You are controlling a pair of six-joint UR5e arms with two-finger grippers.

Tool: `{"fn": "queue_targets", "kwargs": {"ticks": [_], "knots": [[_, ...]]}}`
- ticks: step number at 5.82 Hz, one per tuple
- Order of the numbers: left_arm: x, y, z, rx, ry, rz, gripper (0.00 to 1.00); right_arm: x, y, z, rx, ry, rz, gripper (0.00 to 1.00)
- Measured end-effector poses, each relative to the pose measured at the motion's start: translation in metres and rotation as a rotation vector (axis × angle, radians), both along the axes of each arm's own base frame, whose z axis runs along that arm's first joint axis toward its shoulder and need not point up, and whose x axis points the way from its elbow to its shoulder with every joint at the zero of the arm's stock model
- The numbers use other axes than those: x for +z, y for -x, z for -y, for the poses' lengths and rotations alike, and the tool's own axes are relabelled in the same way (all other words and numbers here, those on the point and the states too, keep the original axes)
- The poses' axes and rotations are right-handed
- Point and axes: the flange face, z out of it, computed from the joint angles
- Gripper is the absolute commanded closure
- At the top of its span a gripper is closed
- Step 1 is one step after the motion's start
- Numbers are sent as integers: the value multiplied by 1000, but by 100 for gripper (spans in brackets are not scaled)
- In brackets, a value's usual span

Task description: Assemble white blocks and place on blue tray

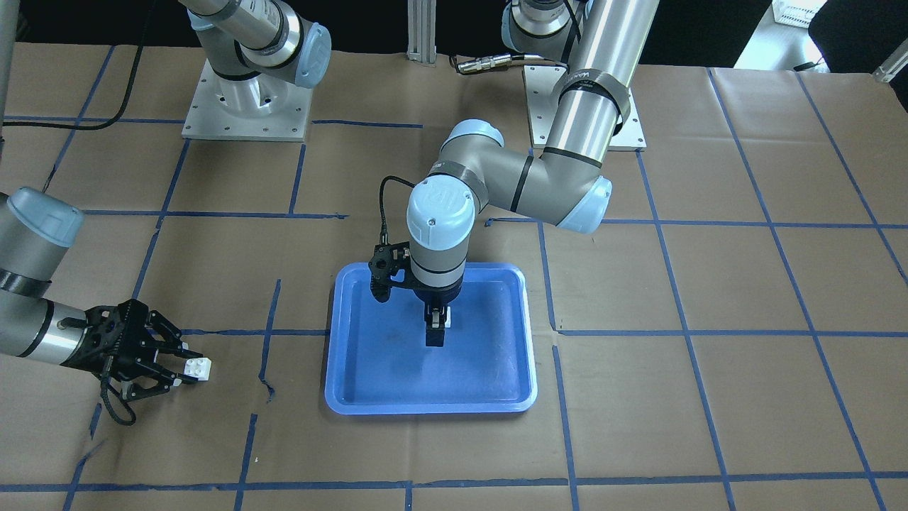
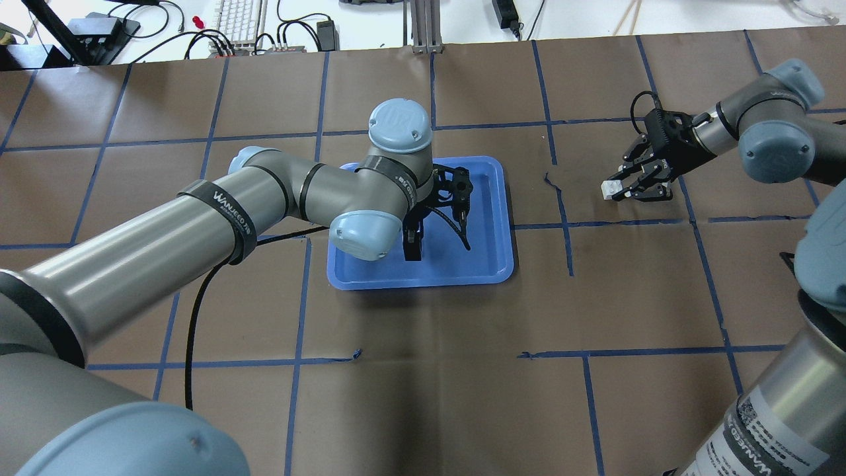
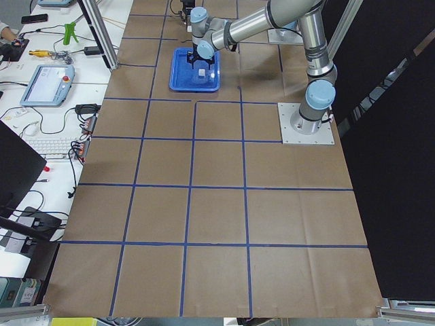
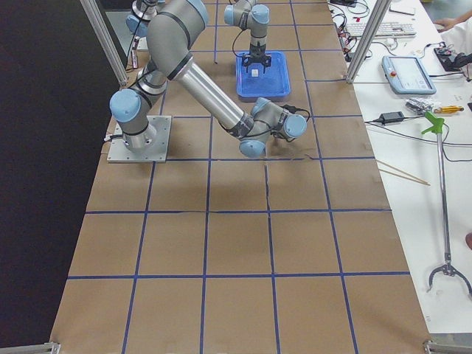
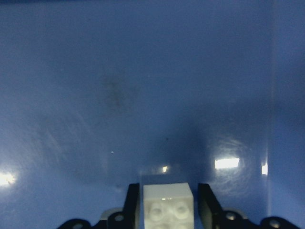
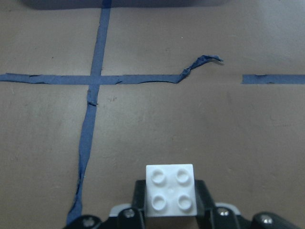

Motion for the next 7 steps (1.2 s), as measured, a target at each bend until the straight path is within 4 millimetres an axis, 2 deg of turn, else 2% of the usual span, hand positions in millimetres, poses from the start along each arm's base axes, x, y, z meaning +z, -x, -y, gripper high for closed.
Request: {"fn": "queue_targets", "kwargs": {"ticks": [1,2,3,4,5,6,7], "knots": [[36,-5,-7,8,-13,10,1,5,1,3,-3,8,-4,73],[82,-19,-21,33,-29,20,1,16,4,10,-8,26,-13,73],[131,-44,-38,87,-47,28,1,35,7,20,-9,53,-26,73],[174,-71,-60,146,-70,37,1,64,2,22,-5,70,-35,72],[212,-97,-79,220,-75,40,1,97,-14,14,13,67,-34,72],[240,-121,-90,340,-64,38,1,116,-48,6,53,52,-25,72],[256,-140,-94,516,-50,36,1,121,-93,-2,91,36,-3,72]]}}
